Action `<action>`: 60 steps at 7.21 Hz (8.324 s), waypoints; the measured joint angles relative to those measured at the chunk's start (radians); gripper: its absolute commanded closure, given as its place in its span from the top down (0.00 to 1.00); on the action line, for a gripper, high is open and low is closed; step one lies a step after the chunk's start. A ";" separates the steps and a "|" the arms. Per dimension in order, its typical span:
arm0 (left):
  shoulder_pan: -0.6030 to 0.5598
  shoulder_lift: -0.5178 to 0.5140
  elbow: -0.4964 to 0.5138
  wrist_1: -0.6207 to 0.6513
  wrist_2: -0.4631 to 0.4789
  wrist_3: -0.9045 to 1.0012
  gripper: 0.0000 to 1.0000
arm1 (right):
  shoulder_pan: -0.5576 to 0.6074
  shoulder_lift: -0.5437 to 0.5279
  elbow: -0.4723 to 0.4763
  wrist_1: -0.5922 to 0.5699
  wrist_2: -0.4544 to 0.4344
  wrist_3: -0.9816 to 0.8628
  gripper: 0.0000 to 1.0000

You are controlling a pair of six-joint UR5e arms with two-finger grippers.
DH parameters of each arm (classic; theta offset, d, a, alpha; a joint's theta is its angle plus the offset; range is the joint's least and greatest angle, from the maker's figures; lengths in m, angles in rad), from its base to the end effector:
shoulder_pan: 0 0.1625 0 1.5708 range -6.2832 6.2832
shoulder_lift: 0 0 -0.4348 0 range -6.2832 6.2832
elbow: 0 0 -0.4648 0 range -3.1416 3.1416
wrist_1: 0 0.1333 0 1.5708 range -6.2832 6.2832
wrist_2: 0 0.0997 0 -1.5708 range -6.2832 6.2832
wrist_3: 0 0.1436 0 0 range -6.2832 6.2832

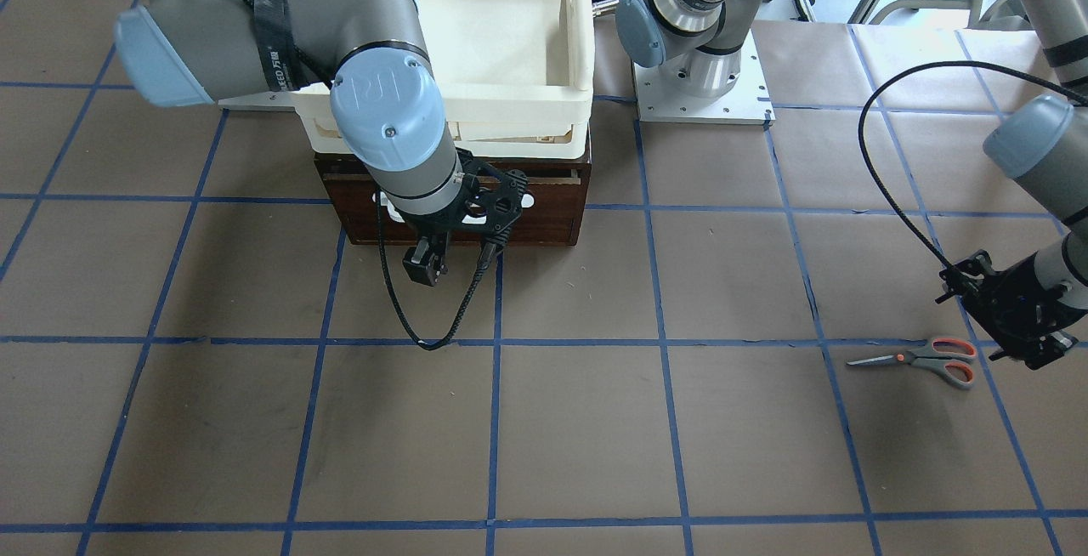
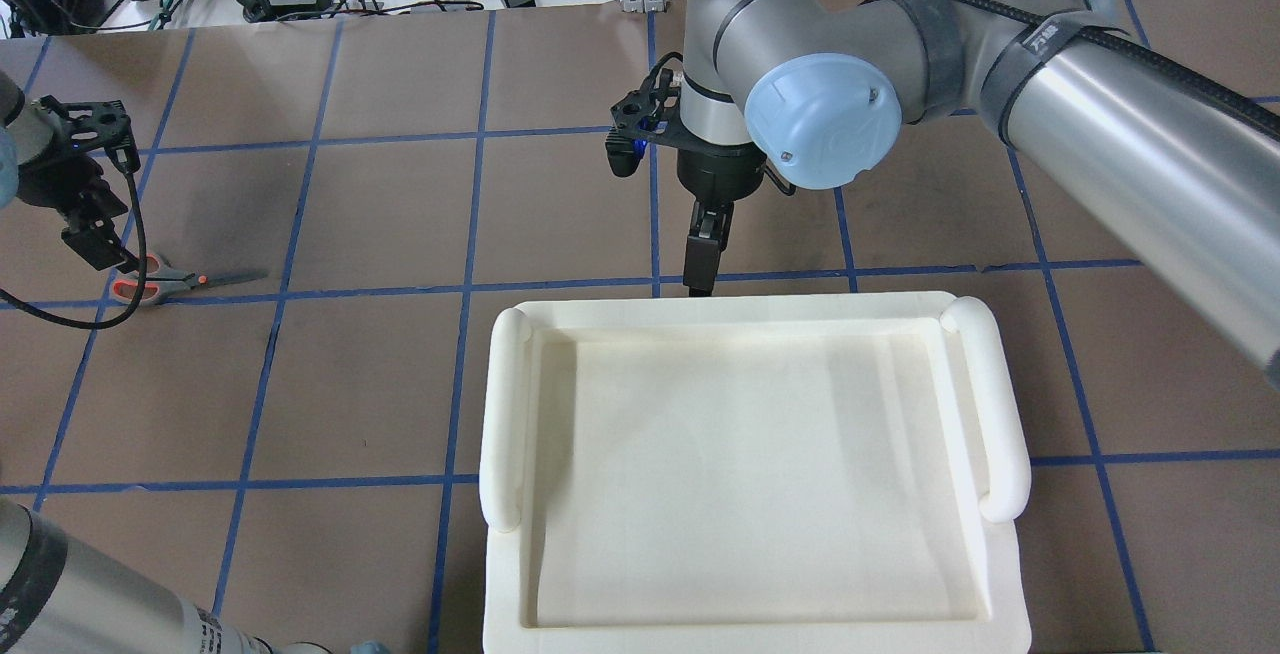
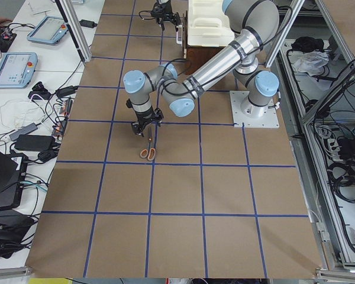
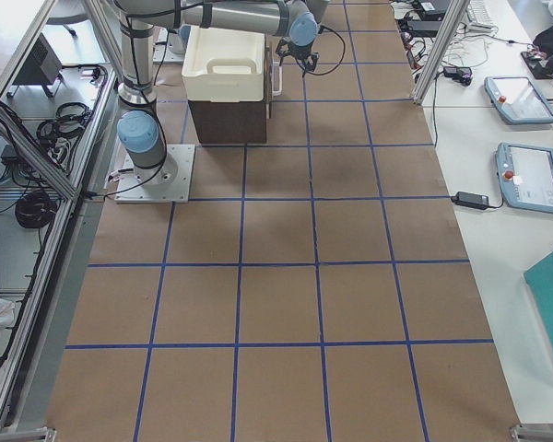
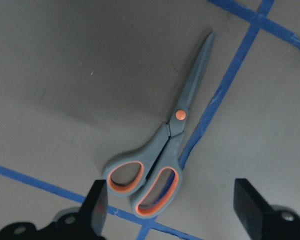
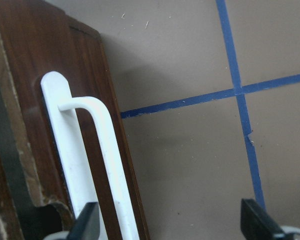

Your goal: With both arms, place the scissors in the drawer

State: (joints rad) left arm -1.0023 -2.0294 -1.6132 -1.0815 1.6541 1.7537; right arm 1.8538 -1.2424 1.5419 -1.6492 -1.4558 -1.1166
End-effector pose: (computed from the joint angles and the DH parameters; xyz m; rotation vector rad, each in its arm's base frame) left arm 0.2736 -0.6537 0.1849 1.7413 2.5848 0.1264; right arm 0.3254 -0.5826 0.2759 -1.8783 2.2601 0.2298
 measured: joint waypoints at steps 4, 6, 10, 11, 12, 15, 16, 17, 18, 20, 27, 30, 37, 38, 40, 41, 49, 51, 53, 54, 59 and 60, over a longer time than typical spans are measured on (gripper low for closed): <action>0.009 -0.070 -0.018 0.073 -0.025 0.361 0.87 | 0.006 0.021 0.000 0.004 -0.032 -0.199 0.96; 0.012 -0.062 -0.096 0.158 -0.002 0.373 0.82 | 0.007 0.024 0.002 0.009 -0.033 -0.207 0.94; 0.039 -0.069 -0.156 0.278 -0.014 0.401 0.70 | 0.007 0.047 0.004 0.012 -0.044 -0.208 0.92; 0.047 -0.071 -0.157 0.278 -0.028 0.408 0.66 | 0.007 0.053 0.004 0.014 -0.052 -0.208 0.85; 0.047 -0.067 -0.157 0.277 -0.035 0.410 0.64 | 0.007 0.058 0.004 0.011 -0.055 -0.210 0.74; 0.041 -0.052 -0.156 0.269 -0.056 0.409 0.64 | 0.007 0.065 0.004 0.004 -0.055 -0.211 0.65; 0.041 -0.057 -0.155 0.269 -0.060 0.409 0.64 | 0.007 0.066 0.000 0.002 -0.057 -0.211 0.64; 0.042 -0.063 -0.155 0.268 -0.068 0.407 0.64 | 0.007 0.066 -0.007 -0.003 -0.057 -0.211 0.64; 0.042 -0.067 -0.155 0.268 -0.078 0.404 0.64 | 0.006 0.066 -0.018 -0.009 -0.058 -0.211 0.64; 0.044 -0.070 -0.155 0.266 -0.085 0.402 0.48 | 0.004 0.076 -0.057 -0.012 -0.060 -0.211 0.63; 0.048 -0.059 -0.155 0.256 -0.083 0.400 0.00 | -0.033 0.155 -0.191 -0.015 -0.059 -0.230 0.62; 0.036 -0.024 -0.093 0.148 -0.083 0.398 0.00 | -0.036 0.186 -0.236 -0.023 -0.060 -0.241 0.61; -0.055 0.168 0.059 -0.287 -0.129 0.418 0.00 | -0.036 0.178 -0.259 0.070 -0.060 -0.244 0.59; -0.078 0.228 0.061 -0.366 -0.129 0.417 0.00 | -0.036 0.183 -0.254 0.073 -0.061 -0.248 0.59; -0.151 0.332 0.081 -0.498 -0.114 0.402 0.00 | -0.036 0.186 -0.241 0.074 -0.061 -0.258 0.59; -0.187 0.364 0.095 -0.552 -0.106 0.394 0.00 | -0.036 0.190 -0.238 0.074 -0.061 -0.261 0.58; -0.220 0.406 0.110 -0.638 -0.108 0.387 0.00 | -0.036 0.174 -0.239 0.092 -0.055 -0.264 0.58; -0.241 0.406 0.108 -0.649 -0.114 0.355 0.00 | -0.036 0.180 -0.235 0.091 -0.056 -0.267 0.58; -0.278 0.409 0.110 -0.653 -0.112 0.321 0.00 | -0.036 0.197 -0.234 0.082 -0.058 -0.274 0.58; -0.284 0.409 0.110 -0.653 -0.111 0.318 0.00 | -0.036 0.203 -0.233 0.077 -0.058 -0.284 0.58; -0.292 0.410 0.110 -0.653 -0.117 0.314 0.00 | -0.038 0.211 -0.240 -0.004 -0.060 -0.298 0.48; -0.292 0.411 0.110 -0.653 -0.117 0.313 0.00 | -0.040 0.218 -0.244 -0.027 -0.059 -0.298 0.48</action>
State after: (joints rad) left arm -1.2946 -1.6186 -1.5033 -1.7350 1.5368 2.0669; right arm 1.8142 -1.0247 1.2976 -1.6761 -1.5151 -1.4146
